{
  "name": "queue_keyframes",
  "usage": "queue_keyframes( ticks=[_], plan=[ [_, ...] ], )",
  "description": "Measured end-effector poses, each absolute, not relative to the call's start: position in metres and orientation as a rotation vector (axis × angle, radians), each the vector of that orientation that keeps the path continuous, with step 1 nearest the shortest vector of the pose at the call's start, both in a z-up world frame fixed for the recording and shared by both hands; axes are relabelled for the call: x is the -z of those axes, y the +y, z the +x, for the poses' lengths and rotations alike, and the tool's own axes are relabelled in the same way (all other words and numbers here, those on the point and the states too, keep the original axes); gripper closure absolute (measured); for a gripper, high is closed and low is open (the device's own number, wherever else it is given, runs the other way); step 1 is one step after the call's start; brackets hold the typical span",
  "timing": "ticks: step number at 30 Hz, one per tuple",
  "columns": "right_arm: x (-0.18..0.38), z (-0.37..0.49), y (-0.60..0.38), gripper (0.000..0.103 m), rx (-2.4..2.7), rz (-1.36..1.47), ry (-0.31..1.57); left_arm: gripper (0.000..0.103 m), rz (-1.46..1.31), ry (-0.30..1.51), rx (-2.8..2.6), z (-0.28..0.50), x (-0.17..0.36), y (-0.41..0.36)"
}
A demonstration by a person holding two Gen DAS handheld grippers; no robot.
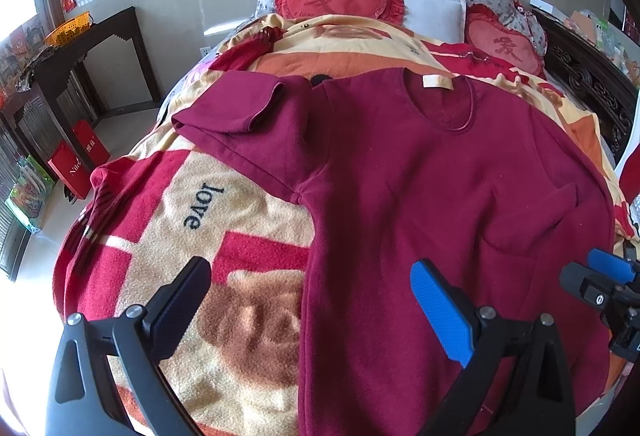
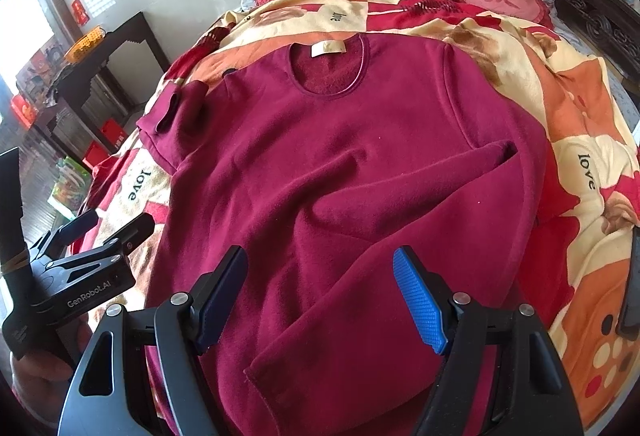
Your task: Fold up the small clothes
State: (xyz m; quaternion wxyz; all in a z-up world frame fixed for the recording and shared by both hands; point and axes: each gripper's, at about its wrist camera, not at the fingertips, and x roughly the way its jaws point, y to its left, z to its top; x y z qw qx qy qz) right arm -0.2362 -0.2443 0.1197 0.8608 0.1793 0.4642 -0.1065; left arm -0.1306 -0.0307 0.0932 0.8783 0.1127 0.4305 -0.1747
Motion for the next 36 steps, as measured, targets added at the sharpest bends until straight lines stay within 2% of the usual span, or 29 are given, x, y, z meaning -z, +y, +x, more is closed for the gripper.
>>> queue_keyframes(
  ticks=[14, 28, 33, 36],
  plan=[
    [-0.115, -0.223, -0.243, 0.045, 0.217, 0.378, 0.979, 0.001, 0.236, 0.908, 0.357, -0.12, -0.087, -0.032],
    [-0.096, -0.161, -0.229, 0.045, 0.168, 0.379, 1.014, 0.001, 0.18, 0.944, 0.281, -0.055, -0.071, -0.013],
    [-0.104, -0.121, -0.221, 0.051, 0.108, 0.358, 0.977, 0.001, 0.162, 0.963, 0.256, -0.029, -0.061, -0.004],
    [-0.11, -0.094, -0.213, 0.058, 0.021, 0.363, 0.959, 0.001, 0.161, 0.975, 0.238, -0.018, -0.054, 0.001]
  ],
)
